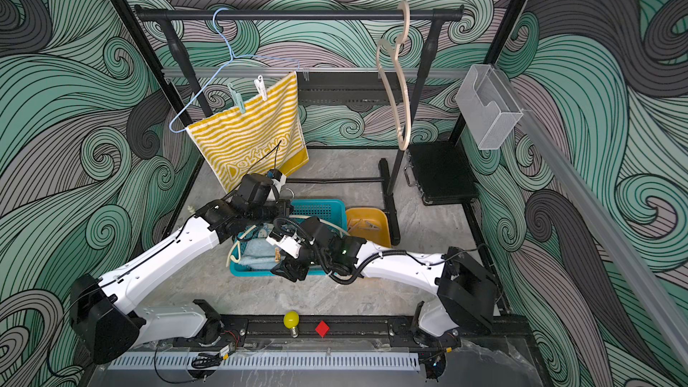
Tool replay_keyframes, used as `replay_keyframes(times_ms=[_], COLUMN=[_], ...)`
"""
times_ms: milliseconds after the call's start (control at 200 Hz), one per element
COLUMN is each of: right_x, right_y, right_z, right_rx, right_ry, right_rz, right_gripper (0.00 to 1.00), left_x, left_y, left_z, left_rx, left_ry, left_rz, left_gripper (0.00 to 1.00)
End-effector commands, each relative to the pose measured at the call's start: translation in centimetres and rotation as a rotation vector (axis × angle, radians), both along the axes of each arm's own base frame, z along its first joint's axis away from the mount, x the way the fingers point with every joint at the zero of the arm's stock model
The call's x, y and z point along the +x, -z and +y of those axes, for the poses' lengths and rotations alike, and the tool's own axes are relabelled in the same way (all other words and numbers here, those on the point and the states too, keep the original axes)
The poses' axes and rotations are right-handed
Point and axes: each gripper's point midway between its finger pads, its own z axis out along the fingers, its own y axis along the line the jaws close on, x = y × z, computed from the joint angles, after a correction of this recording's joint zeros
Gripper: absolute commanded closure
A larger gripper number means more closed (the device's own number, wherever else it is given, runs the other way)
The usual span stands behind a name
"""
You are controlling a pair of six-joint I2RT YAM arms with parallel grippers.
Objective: Remove the clothespins securing towels to the hanger
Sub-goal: Remove the clothespin from the hanger.
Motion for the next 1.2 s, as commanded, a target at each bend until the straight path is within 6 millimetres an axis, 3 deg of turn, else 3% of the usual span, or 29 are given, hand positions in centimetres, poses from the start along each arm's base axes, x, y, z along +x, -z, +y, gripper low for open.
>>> replay_keyframes(times_ms=[0, 635, 1196], right_x=[0.5, 2.1, 1.7], right_y=[-0.8, 0.4, 0.6], right_z=[0.9, 0.8, 1.9], right_rx=[0.024, -0.02, 0.003], right_ry=[-0.003, 0.068, 0.025], right_rz=[-0.051, -0.101, -0.087], right_gripper=[0.39, 0.4, 0.42], left_x=[-0.5, -0.9, -1.0], left_y=[-0.8, -1.1, -1.1], left_z=[-0.8, -1.2, -2.0], left_rx=[-0.039, -0.048, -0.058], left_ry=[0.033, 0.065, 0.101], left_rz=[-0.006, 0.011, 0.038], left_gripper=[1.0, 1.0, 1.0])
